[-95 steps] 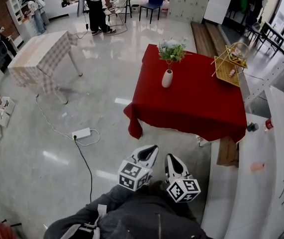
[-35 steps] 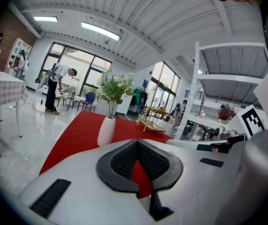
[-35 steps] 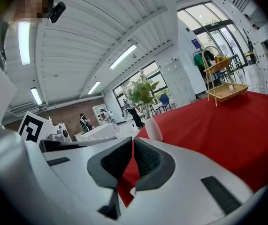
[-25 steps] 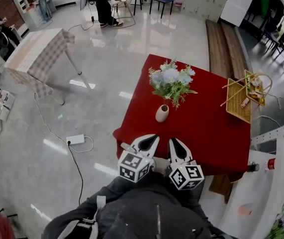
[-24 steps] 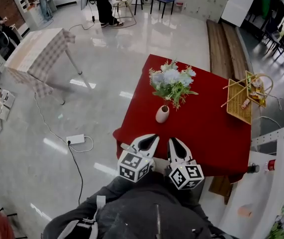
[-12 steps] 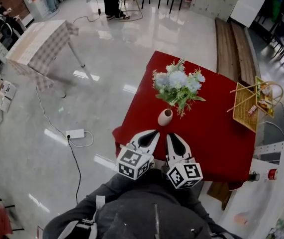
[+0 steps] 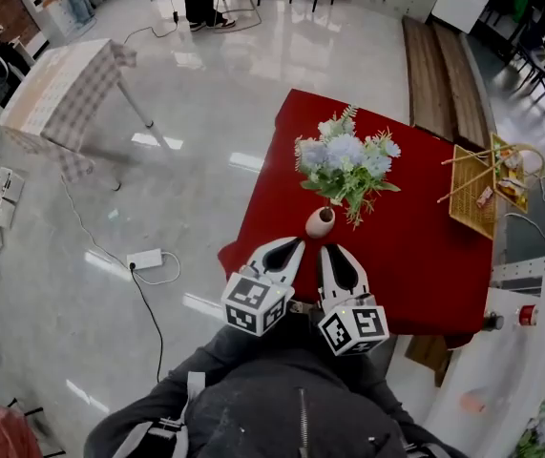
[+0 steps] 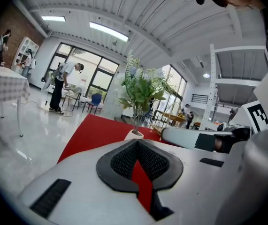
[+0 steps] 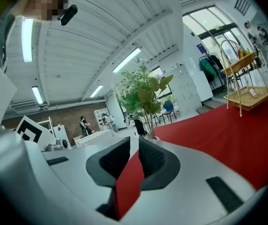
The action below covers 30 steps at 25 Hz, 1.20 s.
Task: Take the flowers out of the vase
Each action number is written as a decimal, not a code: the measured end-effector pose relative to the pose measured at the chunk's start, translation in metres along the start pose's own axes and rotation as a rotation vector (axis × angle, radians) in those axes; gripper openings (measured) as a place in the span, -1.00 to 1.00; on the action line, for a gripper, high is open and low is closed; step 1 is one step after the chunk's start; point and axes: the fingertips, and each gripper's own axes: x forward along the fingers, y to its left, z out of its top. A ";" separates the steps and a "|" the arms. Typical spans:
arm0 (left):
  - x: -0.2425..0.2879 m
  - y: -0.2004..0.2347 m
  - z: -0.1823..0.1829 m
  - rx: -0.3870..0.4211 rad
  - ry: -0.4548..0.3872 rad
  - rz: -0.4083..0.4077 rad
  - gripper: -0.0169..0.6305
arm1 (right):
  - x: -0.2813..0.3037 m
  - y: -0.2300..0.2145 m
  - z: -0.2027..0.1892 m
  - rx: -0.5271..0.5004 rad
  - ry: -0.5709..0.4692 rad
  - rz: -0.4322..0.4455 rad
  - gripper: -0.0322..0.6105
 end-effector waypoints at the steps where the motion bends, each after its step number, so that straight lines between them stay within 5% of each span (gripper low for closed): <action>1: 0.001 0.003 0.003 0.003 0.006 -0.012 -0.92 | 0.002 -0.001 0.004 -0.002 -0.010 -0.018 -0.85; 6: 0.003 0.013 0.021 0.020 0.031 -0.086 -0.92 | 0.014 -0.002 0.013 -0.003 -0.036 -0.122 -0.82; 9: 0.003 0.023 0.029 0.025 0.050 -0.121 -0.92 | 0.026 0.005 0.013 0.007 -0.029 -0.161 -0.52; 13: 0.003 0.035 0.034 0.026 0.075 -0.161 -0.92 | 0.036 0.005 0.013 -0.020 -0.029 -0.226 -0.42; 30: 0.020 0.076 0.052 0.003 0.090 -0.230 -0.92 | 0.074 -0.021 0.015 -0.135 0.045 -0.482 -0.41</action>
